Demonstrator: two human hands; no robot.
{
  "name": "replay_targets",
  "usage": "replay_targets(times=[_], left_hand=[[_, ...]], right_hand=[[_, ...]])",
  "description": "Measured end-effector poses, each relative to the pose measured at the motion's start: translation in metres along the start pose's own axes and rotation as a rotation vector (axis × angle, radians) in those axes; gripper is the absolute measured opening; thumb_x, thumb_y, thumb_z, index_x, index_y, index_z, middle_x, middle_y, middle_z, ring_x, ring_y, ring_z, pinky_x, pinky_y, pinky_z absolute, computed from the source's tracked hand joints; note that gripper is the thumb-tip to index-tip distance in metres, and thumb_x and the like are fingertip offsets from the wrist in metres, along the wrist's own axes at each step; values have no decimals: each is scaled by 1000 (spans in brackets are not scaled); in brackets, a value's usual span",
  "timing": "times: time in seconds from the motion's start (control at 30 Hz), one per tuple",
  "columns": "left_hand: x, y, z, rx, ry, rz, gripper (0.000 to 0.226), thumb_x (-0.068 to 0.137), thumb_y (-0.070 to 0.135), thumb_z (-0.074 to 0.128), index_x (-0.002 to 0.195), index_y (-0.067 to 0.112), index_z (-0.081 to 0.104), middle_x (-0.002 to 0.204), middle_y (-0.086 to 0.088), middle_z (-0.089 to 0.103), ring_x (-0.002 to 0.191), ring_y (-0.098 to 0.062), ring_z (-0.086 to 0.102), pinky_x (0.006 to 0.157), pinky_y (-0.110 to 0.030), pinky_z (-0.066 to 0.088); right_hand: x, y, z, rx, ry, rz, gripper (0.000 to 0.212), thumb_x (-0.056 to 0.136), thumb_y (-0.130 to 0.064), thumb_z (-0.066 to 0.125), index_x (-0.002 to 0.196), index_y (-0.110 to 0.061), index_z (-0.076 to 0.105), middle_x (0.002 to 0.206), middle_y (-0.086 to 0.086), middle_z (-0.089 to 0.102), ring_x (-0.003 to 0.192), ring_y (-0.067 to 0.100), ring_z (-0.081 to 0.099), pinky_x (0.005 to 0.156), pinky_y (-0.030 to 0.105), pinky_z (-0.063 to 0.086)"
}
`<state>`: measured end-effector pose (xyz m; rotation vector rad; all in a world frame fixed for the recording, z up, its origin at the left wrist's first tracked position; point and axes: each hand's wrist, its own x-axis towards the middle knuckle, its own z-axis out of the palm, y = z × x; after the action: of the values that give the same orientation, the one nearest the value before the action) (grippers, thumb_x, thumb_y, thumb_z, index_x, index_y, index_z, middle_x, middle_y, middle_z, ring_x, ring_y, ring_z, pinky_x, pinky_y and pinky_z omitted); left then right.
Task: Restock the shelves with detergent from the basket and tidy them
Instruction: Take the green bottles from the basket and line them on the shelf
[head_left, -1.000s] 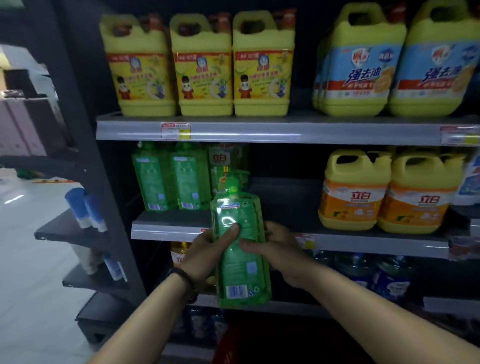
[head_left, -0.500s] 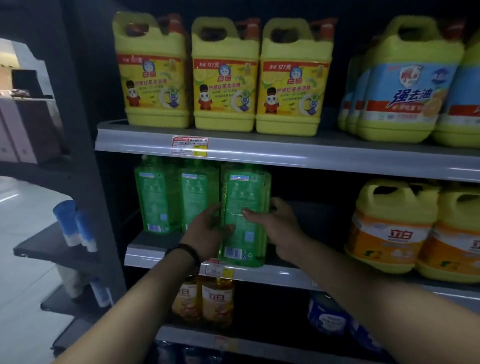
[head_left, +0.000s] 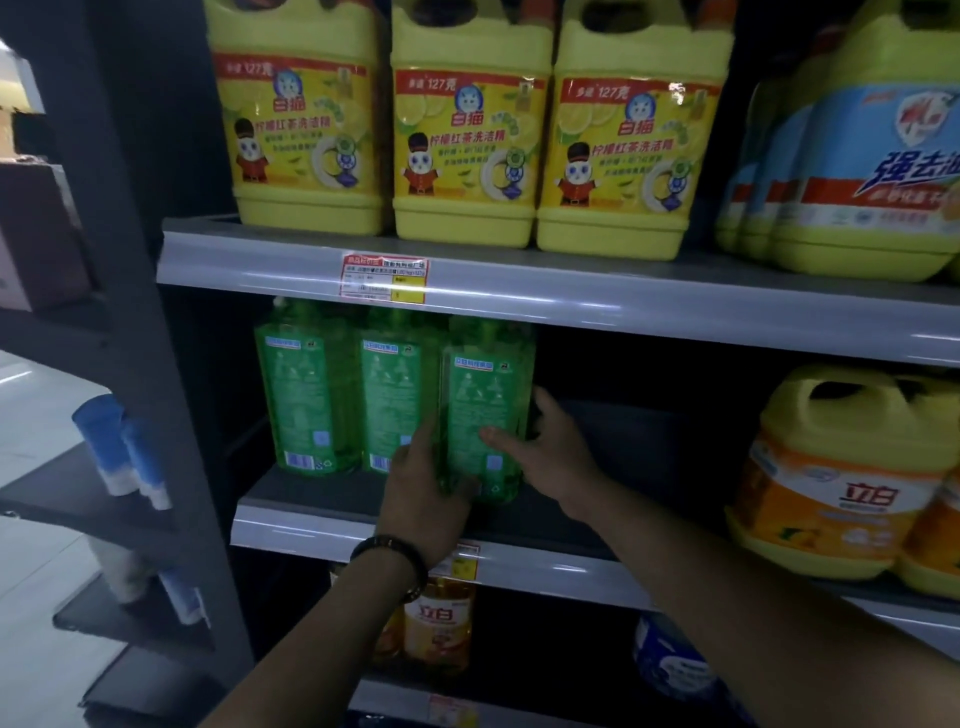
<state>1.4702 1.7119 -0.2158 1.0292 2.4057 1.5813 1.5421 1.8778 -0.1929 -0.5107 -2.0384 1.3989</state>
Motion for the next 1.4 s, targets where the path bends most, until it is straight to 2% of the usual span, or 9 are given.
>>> replay_targets(times=[0.17, 0.37, 0.5, 0.6, 0.73, 0.87, 0.97, 1.23, 1.4], left_hand=[[4, 1, 13, 27, 26, -53, 82, 101, 8, 60, 167, 31, 17, 152, -17, 35, 125, -37, 53, 96, -29, 40], [5, 4, 13, 59, -41, -68, 88, 99, 17, 69, 168, 27, 15, 153, -16, 40, 139, -33, 46, 102, -27, 36], [-9, 9, 1, 88, -50, -40, 80, 95, 26, 75, 163, 22, 32, 155, -11, 47, 141, -30, 49, 114, -36, 43], [-36, 14, -9, 131, 23, 54, 62, 95, 16, 75, 152, 18, 50, 146, -9, 55, 133, -29, 56, 108, -34, 45], [-83, 13, -19, 165, 161, 309, 38, 91, 4, 73, 124, 21, 66, 122, 0, 64, 112, -17, 63, 92, -33, 52], [-142, -3, -7, 117, -1, 307, 28, 93, 6, 73, 109, 27, 66, 110, 12, 67, 94, -4, 67, 78, -16, 52], [-186, -28, 16, 152, -167, 263, 26, 92, 7, 74, 103, 31, 68, 104, 16, 68, 89, -1, 68, 75, -12, 51], [-262, -73, 88, 222, -492, 148, 23, 89, 17, 76, 102, 35, 71, 97, 15, 71, 87, 0, 67, 77, -13, 50], [-287, -92, 119, 266, -585, 89, 16, 91, 35, 65, 106, 36, 70, 104, 10, 72, 93, -14, 70, 81, -35, 59]], right_hand=[[7, 2, 6, -159, 92, -15, 60, 74, -39, 93, 127, -33, 64, 119, -7, 78, 103, 13, 76, 93, 44, 64], [4, -4, 6, -361, 43, 36, 54, 93, -29, 81, 141, -20, 58, 133, 4, 73, 118, 26, 70, 103, 42, 57], [-10, -11, -11, -397, -76, 70, 41, 101, -20, 72, 140, -17, 59, 135, 3, 71, 124, 24, 67, 103, 39, 56], [-41, -21, -26, -407, -112, 41, 37, 104, -20, 67, 140, -13, 59, 118, -4, 66, 109, 13, 64, 84, 24, 52], [-88, -16, -47, -452, -134, -6, 26, 103, -26, 69, 128, -18, 67, 119, 2, 74, 106, 17, 71, 93, 35, 57], [-140, -1, -75, -489, -182, -33, 14, 102, -22, 70, 115, -17, 74, 105, -8, 75, 91, -5, 66, 82, 18, 52], [-178, 10, -94, -509, -140, -83, 8, 101, -16, 71, 106, -16, 77, 99, -8, 76, 88, -1, 68, 76, 7, 48], [-282, 106, -147, -575, -219, 153, 9, 101, -17, 69, 97, -24, 74, 79, -5, 76, 69, 5, 73, 70, 32, 62], [-347, 201, -160, -621, -304, 499, 8, 102, -27, 70, 96, -32, 72, 91, -10, 74, 81, 8, 71, 82, 41, 63]])
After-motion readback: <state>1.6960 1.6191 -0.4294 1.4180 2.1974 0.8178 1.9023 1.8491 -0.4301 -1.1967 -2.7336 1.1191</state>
